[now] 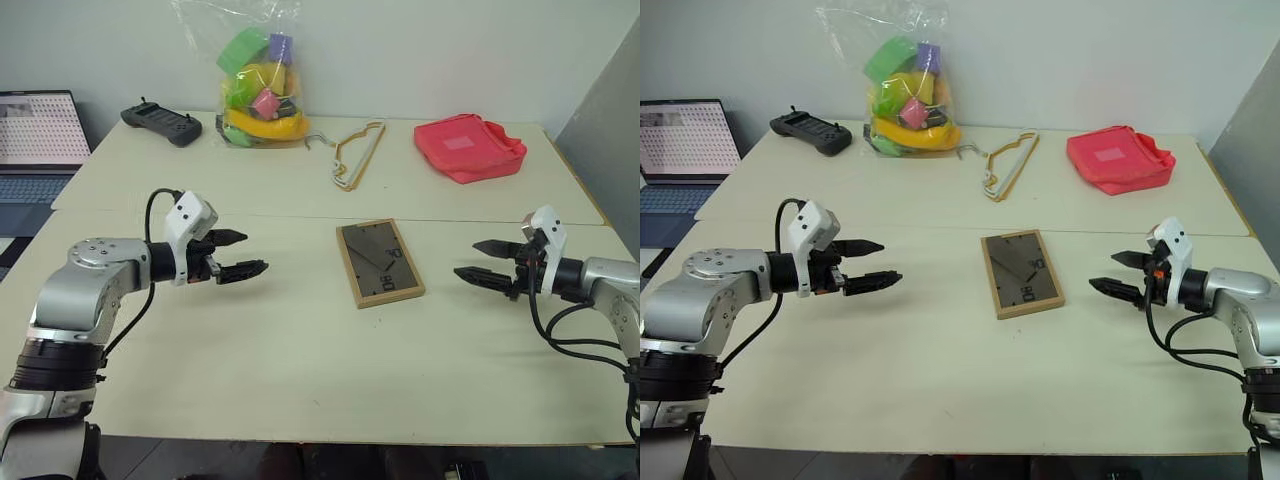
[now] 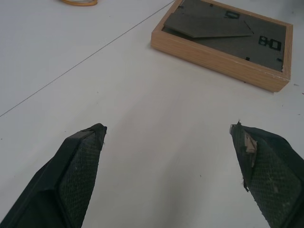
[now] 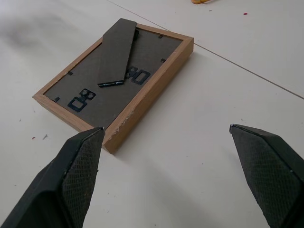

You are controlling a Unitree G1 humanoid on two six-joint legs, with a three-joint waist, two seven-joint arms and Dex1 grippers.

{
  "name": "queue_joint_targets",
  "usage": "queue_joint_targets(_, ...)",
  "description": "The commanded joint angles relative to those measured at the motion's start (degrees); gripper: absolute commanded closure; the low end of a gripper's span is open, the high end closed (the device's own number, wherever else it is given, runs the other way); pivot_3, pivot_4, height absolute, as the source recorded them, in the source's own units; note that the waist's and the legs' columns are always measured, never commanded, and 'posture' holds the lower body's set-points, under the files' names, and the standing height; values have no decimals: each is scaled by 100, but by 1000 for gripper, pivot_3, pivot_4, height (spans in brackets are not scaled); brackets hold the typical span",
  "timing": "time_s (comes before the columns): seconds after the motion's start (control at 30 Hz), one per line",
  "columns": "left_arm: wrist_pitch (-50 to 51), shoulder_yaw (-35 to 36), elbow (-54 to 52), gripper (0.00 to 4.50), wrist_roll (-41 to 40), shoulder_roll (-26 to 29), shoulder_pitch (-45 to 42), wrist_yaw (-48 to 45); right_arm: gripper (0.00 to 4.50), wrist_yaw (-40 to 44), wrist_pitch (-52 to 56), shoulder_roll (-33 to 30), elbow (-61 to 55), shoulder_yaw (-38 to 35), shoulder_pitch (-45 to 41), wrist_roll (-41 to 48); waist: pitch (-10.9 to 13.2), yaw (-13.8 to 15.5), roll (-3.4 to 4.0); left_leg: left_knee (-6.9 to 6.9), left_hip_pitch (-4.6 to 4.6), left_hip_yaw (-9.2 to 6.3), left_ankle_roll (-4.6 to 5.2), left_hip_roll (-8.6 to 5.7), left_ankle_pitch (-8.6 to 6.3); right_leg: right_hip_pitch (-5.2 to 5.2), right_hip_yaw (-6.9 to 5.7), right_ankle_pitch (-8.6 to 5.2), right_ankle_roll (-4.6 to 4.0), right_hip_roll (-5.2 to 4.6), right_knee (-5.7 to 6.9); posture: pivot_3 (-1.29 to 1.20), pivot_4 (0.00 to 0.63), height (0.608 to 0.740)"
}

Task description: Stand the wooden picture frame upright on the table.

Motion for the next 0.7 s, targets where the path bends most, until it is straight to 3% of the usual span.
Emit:
queue_joint_targets(0.03,-302,-9,54,20,164,-49,-196,40,30,63,-216,-136,-35,-79,-50,-103,0,9,0,1,0,-1,0,0,0,0,0,0,0,0,2,0,150,740)
queue_joint_targets(0.33,-153,-38,-52,20,294,-708,-47,737,30,-262,-592,194,341,48,-184,-477,0,15,0,19,1,-3,3,0,0,1,-2,0,0,-1,25,0,150,740)
queue_joint_targets(0.7,-855,-423,881,2176,1209,-2536,-456,2551,2431,-1511,-1801,1072,1852,535,-819,-1682,-1,18,0,88,-2,-15,9,-7,2,14,-5,18,7,-2,66,0,150,740)
